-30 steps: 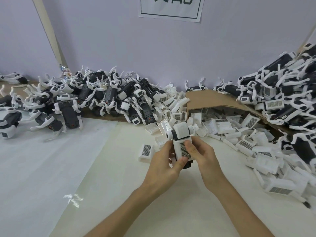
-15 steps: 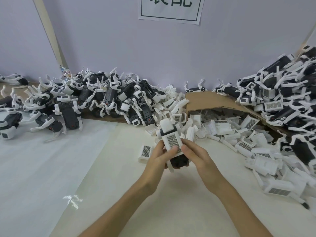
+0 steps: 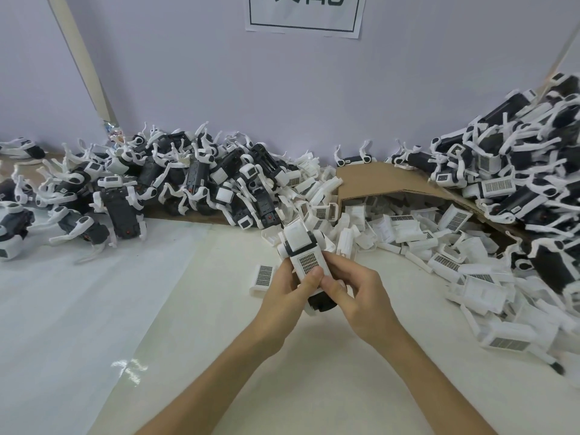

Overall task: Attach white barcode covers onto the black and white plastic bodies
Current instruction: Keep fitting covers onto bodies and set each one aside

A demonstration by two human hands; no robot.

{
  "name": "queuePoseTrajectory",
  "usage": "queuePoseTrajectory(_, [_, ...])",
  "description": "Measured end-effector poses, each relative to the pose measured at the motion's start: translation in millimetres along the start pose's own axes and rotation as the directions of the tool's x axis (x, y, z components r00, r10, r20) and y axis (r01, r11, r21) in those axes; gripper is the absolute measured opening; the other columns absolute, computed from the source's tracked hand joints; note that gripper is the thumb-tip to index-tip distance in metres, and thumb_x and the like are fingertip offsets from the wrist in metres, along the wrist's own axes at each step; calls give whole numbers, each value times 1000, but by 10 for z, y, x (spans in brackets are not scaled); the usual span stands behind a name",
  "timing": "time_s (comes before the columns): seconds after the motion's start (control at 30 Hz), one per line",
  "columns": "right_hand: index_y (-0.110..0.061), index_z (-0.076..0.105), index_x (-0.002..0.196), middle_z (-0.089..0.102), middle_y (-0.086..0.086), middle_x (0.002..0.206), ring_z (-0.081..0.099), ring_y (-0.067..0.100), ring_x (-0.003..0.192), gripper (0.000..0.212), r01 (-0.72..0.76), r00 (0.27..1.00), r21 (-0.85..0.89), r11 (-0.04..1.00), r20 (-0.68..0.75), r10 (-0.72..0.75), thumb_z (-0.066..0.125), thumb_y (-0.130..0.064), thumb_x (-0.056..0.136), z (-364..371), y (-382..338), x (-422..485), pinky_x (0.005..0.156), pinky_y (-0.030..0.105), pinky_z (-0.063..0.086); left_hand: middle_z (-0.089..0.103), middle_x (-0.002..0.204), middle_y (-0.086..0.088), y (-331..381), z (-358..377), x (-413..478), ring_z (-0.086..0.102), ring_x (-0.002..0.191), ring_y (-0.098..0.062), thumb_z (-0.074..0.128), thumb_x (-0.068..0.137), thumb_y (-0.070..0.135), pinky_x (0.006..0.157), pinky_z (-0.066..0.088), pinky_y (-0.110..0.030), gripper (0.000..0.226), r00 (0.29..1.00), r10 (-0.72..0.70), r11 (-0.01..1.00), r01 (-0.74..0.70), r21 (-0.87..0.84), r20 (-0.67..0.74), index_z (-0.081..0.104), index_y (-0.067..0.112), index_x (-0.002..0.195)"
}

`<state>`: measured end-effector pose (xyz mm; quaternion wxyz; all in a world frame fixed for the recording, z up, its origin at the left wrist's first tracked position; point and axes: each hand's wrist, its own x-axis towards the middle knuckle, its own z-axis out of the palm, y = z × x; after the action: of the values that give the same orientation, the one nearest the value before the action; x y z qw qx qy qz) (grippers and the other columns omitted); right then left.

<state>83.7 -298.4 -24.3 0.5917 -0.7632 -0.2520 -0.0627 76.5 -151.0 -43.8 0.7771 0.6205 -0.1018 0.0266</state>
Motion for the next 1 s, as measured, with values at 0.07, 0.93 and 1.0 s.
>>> queuePoseTrajectory(0.07, [-16,61,134,73,-4,120,66,12,115,40,-1,1000,8,1000,1,1,59,-20,95,10,11,5,98,32,53,75,110,-3,7,12,-10,71,105,-21,62,96,32,88,58,-37,29,1000,11,1000,-11,-12,-4,60,20,122])
queuePoseTrajectory(0.93, [-13,64,108,75,3,86,73,22,72,35,-143,979,180,973,-117,166,64,-40,86,21,0,30,52,31,56,71,104,3,42,114,-76,73,82,-16,70,92,24,68,55,-20,43,989,108,977,-125,174,104,48,30,128])
queuePoseTrajectory(1.0, [-7,65,101,74,-1,82,72,15,72,36,-133,976,201,971,-143,163,62,-40,86,6,-5,43,55,26,55,69,103,4,37,116,-78,73,87,-17,71,89,27,73,58,-25,50,987,109,977,-128,168,122,46,30,131])
